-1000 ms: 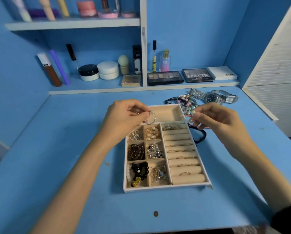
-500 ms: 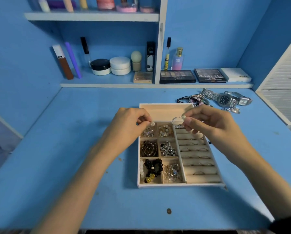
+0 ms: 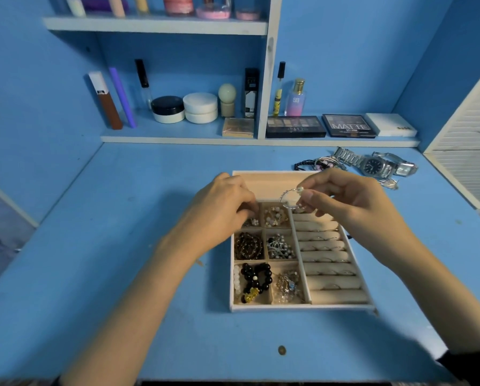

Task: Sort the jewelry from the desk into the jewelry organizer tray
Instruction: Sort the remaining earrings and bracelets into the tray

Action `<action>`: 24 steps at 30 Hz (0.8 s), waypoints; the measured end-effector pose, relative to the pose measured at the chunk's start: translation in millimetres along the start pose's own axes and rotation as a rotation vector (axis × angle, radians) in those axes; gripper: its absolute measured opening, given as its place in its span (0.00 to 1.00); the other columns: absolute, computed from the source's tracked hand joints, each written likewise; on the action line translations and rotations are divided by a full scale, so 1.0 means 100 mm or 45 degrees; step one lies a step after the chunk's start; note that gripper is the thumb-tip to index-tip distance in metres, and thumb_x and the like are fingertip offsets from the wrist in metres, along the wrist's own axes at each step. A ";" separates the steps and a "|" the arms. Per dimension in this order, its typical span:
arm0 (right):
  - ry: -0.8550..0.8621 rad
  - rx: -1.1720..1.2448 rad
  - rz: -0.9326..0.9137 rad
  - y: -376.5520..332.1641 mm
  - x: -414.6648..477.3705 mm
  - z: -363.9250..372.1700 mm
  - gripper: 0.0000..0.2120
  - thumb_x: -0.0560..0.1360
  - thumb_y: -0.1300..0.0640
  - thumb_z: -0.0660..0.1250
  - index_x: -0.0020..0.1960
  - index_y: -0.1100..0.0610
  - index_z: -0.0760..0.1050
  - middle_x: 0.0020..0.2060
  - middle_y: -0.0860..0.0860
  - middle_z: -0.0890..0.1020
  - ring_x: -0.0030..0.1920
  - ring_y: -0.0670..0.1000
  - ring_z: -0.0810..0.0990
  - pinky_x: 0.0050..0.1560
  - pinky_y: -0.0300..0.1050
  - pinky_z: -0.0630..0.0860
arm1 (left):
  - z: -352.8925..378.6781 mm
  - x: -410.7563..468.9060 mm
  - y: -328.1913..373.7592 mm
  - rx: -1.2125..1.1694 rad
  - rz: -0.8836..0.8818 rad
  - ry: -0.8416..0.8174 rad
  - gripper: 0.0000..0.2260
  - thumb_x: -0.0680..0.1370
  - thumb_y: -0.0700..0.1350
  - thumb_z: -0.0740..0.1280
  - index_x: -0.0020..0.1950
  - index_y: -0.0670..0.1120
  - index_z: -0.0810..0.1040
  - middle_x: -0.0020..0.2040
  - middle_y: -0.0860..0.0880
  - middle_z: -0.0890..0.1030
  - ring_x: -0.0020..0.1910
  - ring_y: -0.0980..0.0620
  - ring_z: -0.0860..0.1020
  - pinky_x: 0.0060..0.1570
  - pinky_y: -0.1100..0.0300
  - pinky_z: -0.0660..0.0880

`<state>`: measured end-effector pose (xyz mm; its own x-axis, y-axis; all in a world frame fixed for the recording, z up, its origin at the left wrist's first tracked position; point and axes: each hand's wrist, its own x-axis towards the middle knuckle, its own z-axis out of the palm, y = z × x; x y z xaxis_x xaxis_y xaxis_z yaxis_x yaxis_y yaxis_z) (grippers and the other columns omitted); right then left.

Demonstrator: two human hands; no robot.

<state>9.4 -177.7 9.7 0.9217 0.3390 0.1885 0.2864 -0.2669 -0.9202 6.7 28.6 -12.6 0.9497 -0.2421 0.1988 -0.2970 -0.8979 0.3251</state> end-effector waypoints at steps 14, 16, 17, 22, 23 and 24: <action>-0.198 -0.570 -0.137 -0.02 0.32 0.48 0.02 0.72 0.62 0.69 0.44 0.57 0.80 0.34 0.50 0.83 0.34 0.42 0.78 0.38 0.32 0.73 | 0.18 0.05 -0.23 -0.606 -0.351 0.604 0.10 0.74 0.37 0.65 0.48 0.50 0.81 0.41 0.53 0.79 0.35 0.65 0.72 0.34 0.76 0.65; -0.196 -0.626 -0.155 -0.01 0.35 0.53 0.03 0.72 0.62 0.69 0.44 0.58 0.81 0.35 0.51 0.83 0.36 0.45 0.79 0.41 0.33 0.73 | 0.17 0.05 -0.23 -0.616 -0.352 0.588 0.10 0.74 0.37 0.64 0.48 0.50 0.81 0.42 0.53 0.79 0.35 0.65 0.72 0.35 0.75 0.66; -0.197 -0.647 -0.168 -0.01 0.36 0.56 0.04 0.72 0.62 0.68 0.45 0.58 0.81 0.36 0.52 0.83 0.37 0.46 0.79 0.41 0.32 0.72 | 0.17 0.05 -0.23 -0.620 -0.354 0.580 0.10 0.74 0.37 0.64 0.48 0.50 0.81 0.42 0.53 0.79 0.35 0.65 0.72 0.35 0.75 0.66; -0.182 -0.817 -0.314 0.05 0.41 0.63 0.05 0.72 0.63 0.68 0.46 0.61 0.82 0.38 0.55 0.83 0.38 0.48 0.75 0.40 0.33 0.66 | 0.16 0.04 -0.23 -0.638 -0.351 0.568 0.10 0.74 0.37 0.64 0.48 0.50 0.81 0.42 0.54 0.79 0.35 0.65 0.72 0.35 0.76 0.66; -0.182 -0.865 -0.355 0.08 0.41 0.64 0.05 0.71 0.63 0.69 0.45 0.61 0.82 0.38 0.54 0.82 0.40 0.50 0.74 0.40 0.34 0.64 | 0.16 0.04 -0.24 -0.632 -0.349 0.571 0.10 0.74 0.37 0.64 0.48 0.50 0.81 0.42 0.54 0.79 0.36 0.65 0.72 0.35 0.76 0.66; -0.184 -0.915 -0.393 0.10 0.41 0.65 0.04 0.71 0.63 0.69 0.44 0.61 0.82 0.38 0.54 0.80 0.41 0.52 0.74 0.41 0.36 0.64 | 0.17 0.04 -0.24 -0.624 -0.347 0.572 0.10 0.74 0.37 0.64 0.48 0.50 0.81 0.42 0.54 0.79 0.36 0.65 0.72 0.35 0.76 0.66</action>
<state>33.5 -108.2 -13.9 0.7443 0.5930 0.3071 0.6673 -0.6418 -0.3780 19.6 42.8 -34.9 0.8947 0.2367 0.3788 -0.1660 -0.6112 0.7739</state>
